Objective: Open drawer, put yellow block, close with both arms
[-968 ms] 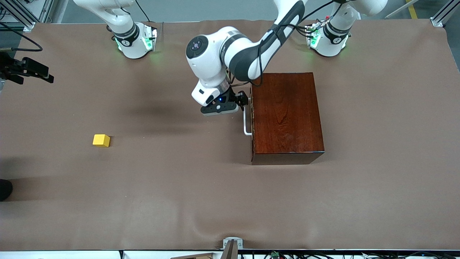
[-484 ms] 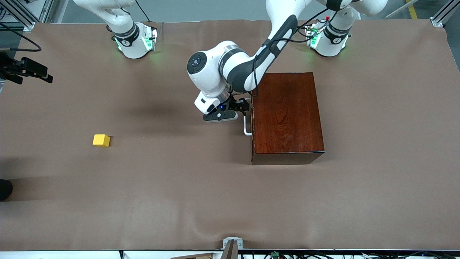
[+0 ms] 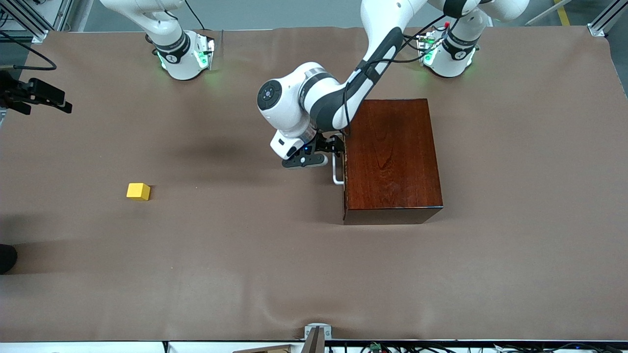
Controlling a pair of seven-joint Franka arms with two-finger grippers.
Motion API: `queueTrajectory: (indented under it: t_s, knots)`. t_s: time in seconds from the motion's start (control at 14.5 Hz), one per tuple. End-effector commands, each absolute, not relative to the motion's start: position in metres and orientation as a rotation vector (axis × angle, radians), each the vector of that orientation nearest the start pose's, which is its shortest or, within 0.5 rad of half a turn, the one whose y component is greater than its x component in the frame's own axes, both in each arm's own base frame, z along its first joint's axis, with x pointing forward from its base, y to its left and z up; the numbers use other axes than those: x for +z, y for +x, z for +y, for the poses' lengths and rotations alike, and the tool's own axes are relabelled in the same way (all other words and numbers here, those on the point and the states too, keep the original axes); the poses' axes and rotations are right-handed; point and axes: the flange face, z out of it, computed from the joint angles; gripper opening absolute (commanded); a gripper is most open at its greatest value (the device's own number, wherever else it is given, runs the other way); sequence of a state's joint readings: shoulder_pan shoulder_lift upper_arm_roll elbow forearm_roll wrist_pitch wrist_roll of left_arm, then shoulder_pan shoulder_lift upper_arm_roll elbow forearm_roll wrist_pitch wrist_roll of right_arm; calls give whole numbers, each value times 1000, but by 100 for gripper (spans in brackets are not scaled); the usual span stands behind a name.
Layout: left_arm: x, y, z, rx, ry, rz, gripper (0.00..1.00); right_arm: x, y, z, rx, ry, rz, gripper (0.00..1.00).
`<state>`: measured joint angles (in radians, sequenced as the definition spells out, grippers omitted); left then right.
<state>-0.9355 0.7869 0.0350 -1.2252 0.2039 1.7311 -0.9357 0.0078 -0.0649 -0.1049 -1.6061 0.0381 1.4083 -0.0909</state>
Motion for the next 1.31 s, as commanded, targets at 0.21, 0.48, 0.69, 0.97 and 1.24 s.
queueTrajectory:
  t_s: [0.21, 0.48, 0.69, 0.97, 1.24]
  knots:
    - [271, 460, -567, -68, -2810, -37, 100, 634, 510, -49, 201, -3065, 14, 100]
    - [278, 454, -585, -119, -2887, -80, 100, 634, 510, -48, 200, -3064, 11, 100]
    - [281, 448, -594, -136, -2914, -96, 100, 633, 508, -46, 226, -3061, 8, 100]
    - [284, 442, -605, -168, -2961, -143, 100, 634, 508, -47, 223, -3059, 8, 100]
    - [289, 437, -618, -205, -3031, -206, 100, 634, 508, -47, 224, -3061, 8, 100]
